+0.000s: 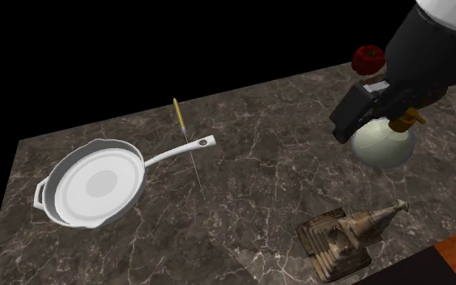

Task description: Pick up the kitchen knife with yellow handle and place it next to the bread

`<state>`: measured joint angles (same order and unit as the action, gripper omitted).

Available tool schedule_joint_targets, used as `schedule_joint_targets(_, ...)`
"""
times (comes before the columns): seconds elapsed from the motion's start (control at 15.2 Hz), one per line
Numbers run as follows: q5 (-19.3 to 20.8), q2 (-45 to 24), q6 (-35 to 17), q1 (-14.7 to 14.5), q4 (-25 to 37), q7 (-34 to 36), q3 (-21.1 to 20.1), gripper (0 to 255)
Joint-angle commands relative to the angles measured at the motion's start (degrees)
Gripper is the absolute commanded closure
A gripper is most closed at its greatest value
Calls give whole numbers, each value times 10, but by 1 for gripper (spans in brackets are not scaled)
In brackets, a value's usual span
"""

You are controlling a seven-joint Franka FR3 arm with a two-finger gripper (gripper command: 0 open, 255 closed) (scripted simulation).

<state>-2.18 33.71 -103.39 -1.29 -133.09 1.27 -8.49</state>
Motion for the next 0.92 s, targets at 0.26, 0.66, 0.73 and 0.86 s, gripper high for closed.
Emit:
schedule_joint_targets(0.26, -8, -109, -72, -7, 32, 65, -51, 0)
schedule_joint_targets(0.66, 9, -231, -124, -12, 95, 133, -94, 0)
schedule_joint_targets(0.73, 15, -252, -131, -14, 108, 145, -100, 0)
schedule_joint_targets(0.86, 28, -296, -142, -17, 136, 170, -111, 0)
